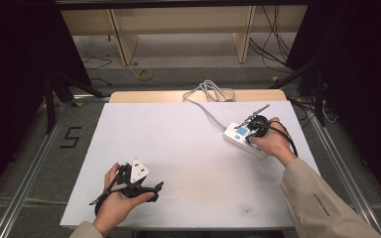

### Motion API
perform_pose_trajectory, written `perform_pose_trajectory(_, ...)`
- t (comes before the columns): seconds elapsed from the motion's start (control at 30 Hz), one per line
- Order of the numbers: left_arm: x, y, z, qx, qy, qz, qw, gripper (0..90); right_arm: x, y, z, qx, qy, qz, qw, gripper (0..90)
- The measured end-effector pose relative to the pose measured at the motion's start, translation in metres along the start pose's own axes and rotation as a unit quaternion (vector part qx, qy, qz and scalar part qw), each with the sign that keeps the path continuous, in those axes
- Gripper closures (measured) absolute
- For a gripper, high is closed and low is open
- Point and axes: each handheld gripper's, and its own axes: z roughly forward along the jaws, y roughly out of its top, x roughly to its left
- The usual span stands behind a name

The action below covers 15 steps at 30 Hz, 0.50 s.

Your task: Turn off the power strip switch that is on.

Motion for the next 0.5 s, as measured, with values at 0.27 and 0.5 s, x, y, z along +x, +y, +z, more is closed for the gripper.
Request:
perform_pose_trajectory(0.27,0.0000,-0.0003,-0.0002,-0.001,0.000,0.000,1.0000,10.7,0.0026,0.0052,0.0018,0.013,-0.014,-0.008,0.9998,90.0)
perform_pose_trajectory(0.5,-0.0003,-0.0001,-0.0003,-0.001,0.000,-0.001,1.0000,10.7,0.0030,0.0073,0.0016,0.022,-0.013,-0.009,0.9996,90.0)
